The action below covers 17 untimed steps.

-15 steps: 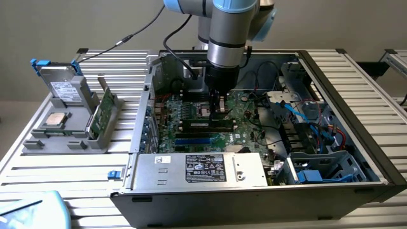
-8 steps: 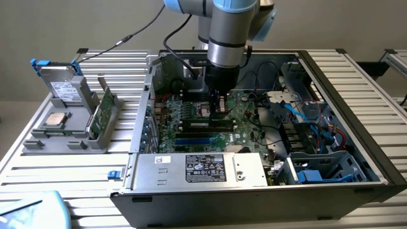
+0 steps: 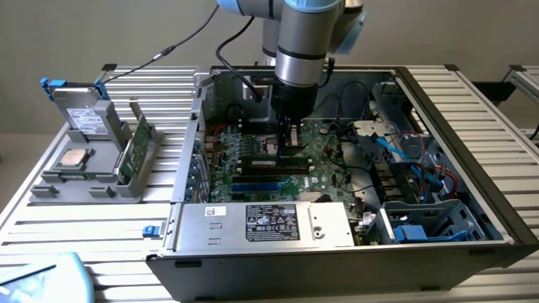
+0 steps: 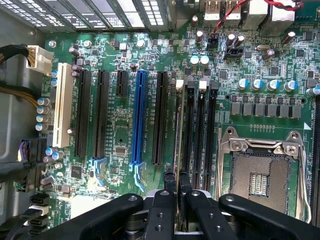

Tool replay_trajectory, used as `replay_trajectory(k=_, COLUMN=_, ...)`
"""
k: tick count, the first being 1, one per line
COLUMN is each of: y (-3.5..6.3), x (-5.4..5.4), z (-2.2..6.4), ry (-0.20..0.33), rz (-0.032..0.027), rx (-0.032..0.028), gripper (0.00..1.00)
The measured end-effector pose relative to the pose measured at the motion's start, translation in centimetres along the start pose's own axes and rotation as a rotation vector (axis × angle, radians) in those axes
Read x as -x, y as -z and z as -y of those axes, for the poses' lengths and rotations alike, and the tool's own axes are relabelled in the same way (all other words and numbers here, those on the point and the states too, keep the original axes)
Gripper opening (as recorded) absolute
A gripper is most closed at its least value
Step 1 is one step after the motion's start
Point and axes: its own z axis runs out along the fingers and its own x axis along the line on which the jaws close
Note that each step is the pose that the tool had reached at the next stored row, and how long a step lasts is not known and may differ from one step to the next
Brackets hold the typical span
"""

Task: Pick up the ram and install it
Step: 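Insert the ram into the slot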

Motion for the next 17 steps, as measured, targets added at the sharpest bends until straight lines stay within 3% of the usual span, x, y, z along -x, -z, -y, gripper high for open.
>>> replay_trajectory(k=3, y=0.08, x=-0.01, z=0.00, ry=0.000, rz=-0.0001, rx=-0.0016, gripper=0.14)
replay_trajectory(k=7, y=0.24, x=-0.02, z=-0.03, ry=-0.001, rz=-0.0015, rx=-0.0108, gripper=0.14)
replay_trajectory(k=17, y=0.13, x=0.00, z=-0.12, ry=0.002, rz=-0.0160, rx=-0.0161, gripper=0.14)
